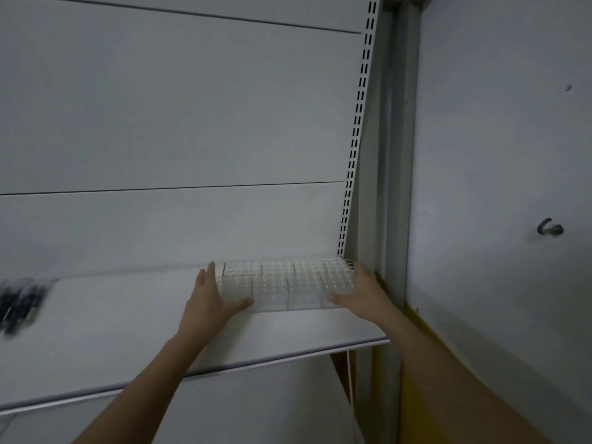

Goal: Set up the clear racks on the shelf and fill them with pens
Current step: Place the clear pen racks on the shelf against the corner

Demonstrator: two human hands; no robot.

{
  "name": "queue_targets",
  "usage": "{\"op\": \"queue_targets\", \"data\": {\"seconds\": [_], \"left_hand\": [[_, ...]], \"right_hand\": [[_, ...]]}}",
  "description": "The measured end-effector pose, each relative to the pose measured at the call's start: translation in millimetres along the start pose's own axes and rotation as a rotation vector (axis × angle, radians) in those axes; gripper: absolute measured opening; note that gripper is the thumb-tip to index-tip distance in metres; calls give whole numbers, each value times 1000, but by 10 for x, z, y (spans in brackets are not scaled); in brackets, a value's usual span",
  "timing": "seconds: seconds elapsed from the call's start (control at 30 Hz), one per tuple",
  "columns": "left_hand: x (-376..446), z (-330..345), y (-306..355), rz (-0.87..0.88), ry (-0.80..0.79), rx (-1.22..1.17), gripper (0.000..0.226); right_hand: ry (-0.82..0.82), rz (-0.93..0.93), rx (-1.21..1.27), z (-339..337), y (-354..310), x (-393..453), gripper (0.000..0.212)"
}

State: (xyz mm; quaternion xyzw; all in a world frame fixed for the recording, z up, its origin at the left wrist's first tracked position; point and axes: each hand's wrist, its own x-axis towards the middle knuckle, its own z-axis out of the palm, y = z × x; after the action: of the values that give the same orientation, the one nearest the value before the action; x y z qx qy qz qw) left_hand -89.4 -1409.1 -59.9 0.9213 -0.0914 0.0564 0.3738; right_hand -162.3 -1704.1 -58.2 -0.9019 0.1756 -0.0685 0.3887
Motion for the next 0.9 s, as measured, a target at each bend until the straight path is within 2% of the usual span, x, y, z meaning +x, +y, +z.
{"op": "queue_targets", "data": {"seconds": [0.1, 0.17, 0.53, 0.7, 0.9], "left_hand": [[38, 66, -11, 12, 21, -128, 93], [93, 105, -4, -3, 40, -175, 91], [537, 269, -31, -11, 42, -280, 93], [689, 335, -13, -21, 62, -229, 83], [765, 414, -94, -39, 81, -253, 96]], "right_hand": [[7, -74, 106, 151, 153, 178, 90], [29, -113, 122, 196, 157, 260, 84], [-46, -130, -9, 195, -33, 776, 98], [-1, -168, 26, 234, 7, 989, 94], [147, -188, 203, 396, 222, 1030, 96]]}}
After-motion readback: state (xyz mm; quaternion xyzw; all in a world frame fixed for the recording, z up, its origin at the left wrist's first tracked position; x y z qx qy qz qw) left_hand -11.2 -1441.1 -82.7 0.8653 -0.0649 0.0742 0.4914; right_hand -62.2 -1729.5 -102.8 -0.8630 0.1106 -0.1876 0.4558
